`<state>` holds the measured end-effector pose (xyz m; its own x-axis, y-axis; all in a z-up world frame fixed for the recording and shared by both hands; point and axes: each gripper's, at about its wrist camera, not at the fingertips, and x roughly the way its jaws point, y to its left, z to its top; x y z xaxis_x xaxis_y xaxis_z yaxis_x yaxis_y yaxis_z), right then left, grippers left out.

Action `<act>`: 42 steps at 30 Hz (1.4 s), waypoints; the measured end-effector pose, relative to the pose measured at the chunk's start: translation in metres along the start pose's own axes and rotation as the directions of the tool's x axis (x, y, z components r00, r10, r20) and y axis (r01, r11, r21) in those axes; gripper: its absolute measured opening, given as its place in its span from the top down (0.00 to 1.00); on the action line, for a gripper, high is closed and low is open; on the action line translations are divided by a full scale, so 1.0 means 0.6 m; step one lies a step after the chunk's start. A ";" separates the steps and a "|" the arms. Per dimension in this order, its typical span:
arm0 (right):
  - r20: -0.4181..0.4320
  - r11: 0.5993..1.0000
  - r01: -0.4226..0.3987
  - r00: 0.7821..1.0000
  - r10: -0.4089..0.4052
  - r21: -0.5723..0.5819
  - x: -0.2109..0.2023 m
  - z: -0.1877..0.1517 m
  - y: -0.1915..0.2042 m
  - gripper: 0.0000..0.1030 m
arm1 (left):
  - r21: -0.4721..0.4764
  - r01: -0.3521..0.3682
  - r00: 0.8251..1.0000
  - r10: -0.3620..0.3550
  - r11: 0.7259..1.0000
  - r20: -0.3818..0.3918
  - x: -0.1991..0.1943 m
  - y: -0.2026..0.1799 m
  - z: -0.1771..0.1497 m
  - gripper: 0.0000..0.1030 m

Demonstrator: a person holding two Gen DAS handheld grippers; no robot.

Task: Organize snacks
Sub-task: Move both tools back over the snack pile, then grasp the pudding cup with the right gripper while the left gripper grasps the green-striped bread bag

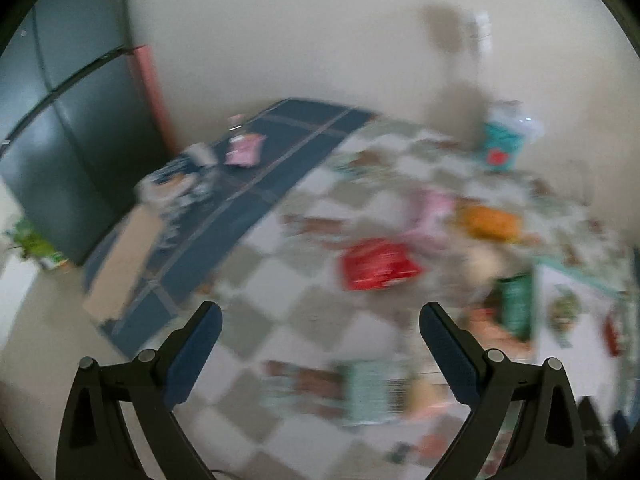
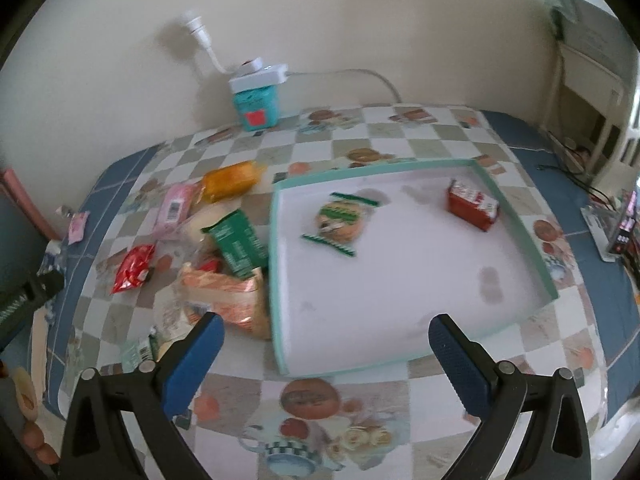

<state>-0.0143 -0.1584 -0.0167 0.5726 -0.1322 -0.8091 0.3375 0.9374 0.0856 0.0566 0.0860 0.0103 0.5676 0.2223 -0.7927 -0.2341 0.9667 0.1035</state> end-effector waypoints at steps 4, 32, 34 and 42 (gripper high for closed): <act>-0.023 0.999 -0.027 0.999 0.026 -0.032 0.013 -0.004 0.037 0.00 | -0.039 -0.092 0.994 0.089 0.995 -0.069 0.041 0.058 -0.006 0.04; -0.337 0.964 -0.190 0.934 0.120 -0.184 0.142 -0.071 0.194 0.20 | -0.053 0.284 0.917 -0.288 0.957 -0.276 0.138 0.069 -0.028 0.04; -0.342 0.961 -0.204 0.930 0.132 -0.185 0.146 -0.072 0.196 0.24 | -0.033 0.304 0.909 -0.301 0.952 -0.288 0.138 0.055 -0.031 0.04; -0.356 0.949 -0.264 0.915 0.190 -0.172 0.151 -0.071 0.194 0.51 | -0.009 0.353 0.882 -0.337 0.935 -0.329 0.139 0.024 -0.041 0.04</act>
<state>0.0450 -0.0475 -0.1051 0.3222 0.1717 -0.9310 0.0410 0.9800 0.1949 0.0812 0.1151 -0.0695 0.3201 -0.1710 -0.9318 -0.0258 0.9816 -0.1890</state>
